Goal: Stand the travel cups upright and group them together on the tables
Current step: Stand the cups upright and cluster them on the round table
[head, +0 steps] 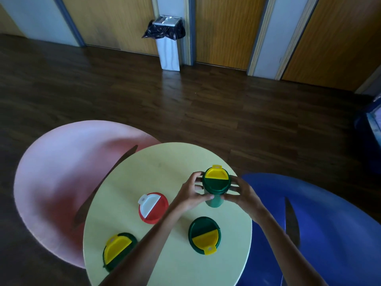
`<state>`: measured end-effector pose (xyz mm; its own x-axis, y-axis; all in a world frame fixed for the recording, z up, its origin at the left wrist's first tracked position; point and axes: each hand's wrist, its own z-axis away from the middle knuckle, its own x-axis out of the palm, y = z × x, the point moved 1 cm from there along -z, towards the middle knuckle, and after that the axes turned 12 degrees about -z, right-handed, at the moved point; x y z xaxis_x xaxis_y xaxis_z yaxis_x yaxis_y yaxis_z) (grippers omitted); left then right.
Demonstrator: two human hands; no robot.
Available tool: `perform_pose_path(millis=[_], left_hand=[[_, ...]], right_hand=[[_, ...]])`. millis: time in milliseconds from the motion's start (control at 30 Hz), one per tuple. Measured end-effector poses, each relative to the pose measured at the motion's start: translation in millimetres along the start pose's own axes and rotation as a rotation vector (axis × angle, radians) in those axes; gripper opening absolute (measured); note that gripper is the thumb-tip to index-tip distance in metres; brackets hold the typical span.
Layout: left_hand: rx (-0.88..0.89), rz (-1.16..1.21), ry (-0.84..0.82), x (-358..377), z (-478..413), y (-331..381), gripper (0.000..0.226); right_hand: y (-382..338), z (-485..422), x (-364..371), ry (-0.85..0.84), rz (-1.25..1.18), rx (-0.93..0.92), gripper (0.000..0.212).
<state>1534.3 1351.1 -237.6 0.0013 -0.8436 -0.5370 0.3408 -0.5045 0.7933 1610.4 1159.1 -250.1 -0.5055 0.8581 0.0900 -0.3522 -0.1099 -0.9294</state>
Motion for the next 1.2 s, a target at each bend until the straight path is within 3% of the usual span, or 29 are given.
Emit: perform_pose_path(millis=[467,600,733,800,900,967,1100,1200], left_hand=[[-0.015,-0.012,-0.006,15.0,27.1,-19.0,0.075],[-0.097,0.014,0.023,9.4,44.4,-15.6,0.058],[-0.029,0.178,0.261,-8.5,93.4,-12.9,0.040],[0.008,0.234,0.421,-17.3,128.5,-16.3,0.032],[0.014,0.047,0.719,-32.1,178.9,-37.0,0.029],[-0.012,-0.127,0.831,-44.6,203.6,-61.5,0.038],[-0.169,-0.477,0.561,-65.1,227.2,-118.5,0.073],[-0.171,-0.396,0.331,-73.3,234.5,-135.2,0.084]], right_hand=[[24.6,25.4,19.1,0.003,-0.032,0.042,0.071],[30.4,32.5,24.3,0.045,-0.055,0.093,0.056],[34.8,60.1,35.2,0.259,0.016,0.026,0.037],[34.2,83.3,47.6,0.274,0.063,-0.040,0.032],[32.5,107.9,70.4,0.177,0.235,-0.047,0.049],[31.8,114.9,84.6,0.133,0.473,-0.043,0.067],[32.0,117.0,101.6,0.106,0.801,-0.106,0.091],[35.7,112.9,98.8,0.054,0.869,-0.179,0.091]])
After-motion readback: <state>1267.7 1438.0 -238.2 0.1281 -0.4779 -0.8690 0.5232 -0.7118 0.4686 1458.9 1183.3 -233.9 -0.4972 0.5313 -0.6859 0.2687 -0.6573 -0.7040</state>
